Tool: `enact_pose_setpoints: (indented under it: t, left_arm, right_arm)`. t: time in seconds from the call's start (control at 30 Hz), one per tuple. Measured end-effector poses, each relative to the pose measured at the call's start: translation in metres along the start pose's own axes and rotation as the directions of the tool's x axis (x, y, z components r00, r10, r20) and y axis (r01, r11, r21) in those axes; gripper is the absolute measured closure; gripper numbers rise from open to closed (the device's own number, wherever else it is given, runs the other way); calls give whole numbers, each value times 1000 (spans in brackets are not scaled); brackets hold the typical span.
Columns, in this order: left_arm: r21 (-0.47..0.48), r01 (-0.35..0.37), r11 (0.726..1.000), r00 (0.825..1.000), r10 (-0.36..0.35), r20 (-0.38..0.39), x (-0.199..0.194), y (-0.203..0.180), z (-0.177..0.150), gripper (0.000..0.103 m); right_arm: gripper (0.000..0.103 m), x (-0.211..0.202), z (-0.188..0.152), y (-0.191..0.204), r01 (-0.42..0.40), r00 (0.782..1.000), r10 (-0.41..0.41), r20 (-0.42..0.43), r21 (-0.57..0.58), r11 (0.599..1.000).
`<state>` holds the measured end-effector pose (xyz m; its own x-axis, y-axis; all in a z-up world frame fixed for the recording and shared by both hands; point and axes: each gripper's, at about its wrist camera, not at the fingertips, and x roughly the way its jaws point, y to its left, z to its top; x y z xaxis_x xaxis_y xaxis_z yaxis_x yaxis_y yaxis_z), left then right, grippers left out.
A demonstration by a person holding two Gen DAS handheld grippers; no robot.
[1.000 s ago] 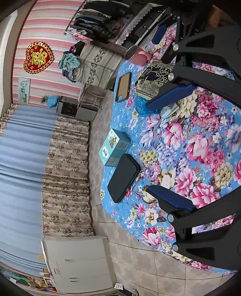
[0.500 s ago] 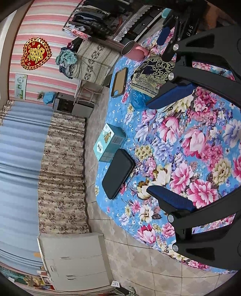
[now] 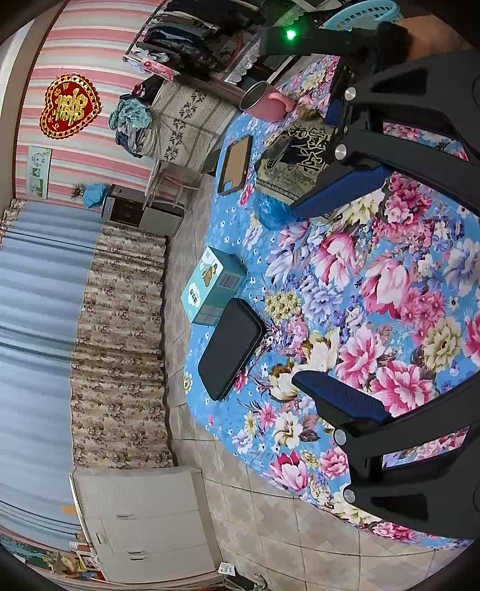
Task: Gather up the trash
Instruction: 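Grasp the black-and-gold printed bag with the right gripper and lift it, then grasp the blue plastic bag with the left gripper while the right gripper holds the printed bag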
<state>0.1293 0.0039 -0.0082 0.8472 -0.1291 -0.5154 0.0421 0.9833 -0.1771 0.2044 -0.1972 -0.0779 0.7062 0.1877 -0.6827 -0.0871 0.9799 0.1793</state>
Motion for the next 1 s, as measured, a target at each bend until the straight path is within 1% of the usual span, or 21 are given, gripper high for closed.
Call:
enact_pose_setpoints:
  t: [0.03,0.1,0.23,0.3,0.37,0.4,0.43,0.5,0.57,0.63,0.8,0.93,0.97,1.0]
  left_arm:
    - [-2,0,1000,1000,0,1,0,0,0,21]
    - [-7,-1,1000,1000,1,1,-1,1,0,21]
    - [-8,-1,1000,1000,1,1,-1,2,0,21]
    - [-4,-4,1000,1000,4,0,-1,2,0,21]
    - [1,-5,1000,1000,5,-4,-1,0,0,20]
    - [4,-5,1000,1000,5,-7,0,-1,-1,20]
    - [7,-7,1000,1000,7,-7,0,-3,-1,20]
    - [12,-1,1000,1000,1,-13,3,-6,-2,20]
    - [21,12,1000,1000,-11,-25,8,-13,-2,21]
    - [33,25,999,999,-23,-39,16,-22,-2,20]
    - [55,59,997,996,-56,-62,41,-51,3,20]
    - [89,91,992,993,-84,-81,66,-83,4,20]
    - [113,101,988,992,-91,-91,76,-94,4,20]
    - [130,95,987,992,-83,-91,81,-100,4,20]
  right_arm:
    - [90,-4,0,2,-4,1000,4,15,-13,1000]
    - [93,-19,1,6,-2,998,5,62,-43,999]
    - [94,-57,-2,3,-64,984,73,163,-60,996]
    - [95,-69,-3,-2,-109,975,118,190,-60,992]
    - [95,-81,-3,-8,-95,967,106,232,-58,994]
    - [95,-88,-2,-13,-74,962,85,260,-51,996]
    - [95,-93,0,-19,-51,956,59,288,-35,998]
    - [94,-100,2,-30,-35,949,32,313,5,999]
    - [94,-103,5,-43,-28,946,12,323,43,999]
    - [94,-104,8,-51,-21,945,1,328,56,998]
    - [94,-99,17,-58,1,941,-12,338,32,999]
    - [94,-92,25,-67,24,940,-27,339,13,1000]
    - [94,-90,26,-70,25,941,-29,336,16,1000]
    - [94,-87,28,-73,28,944,-33,329,20,999]
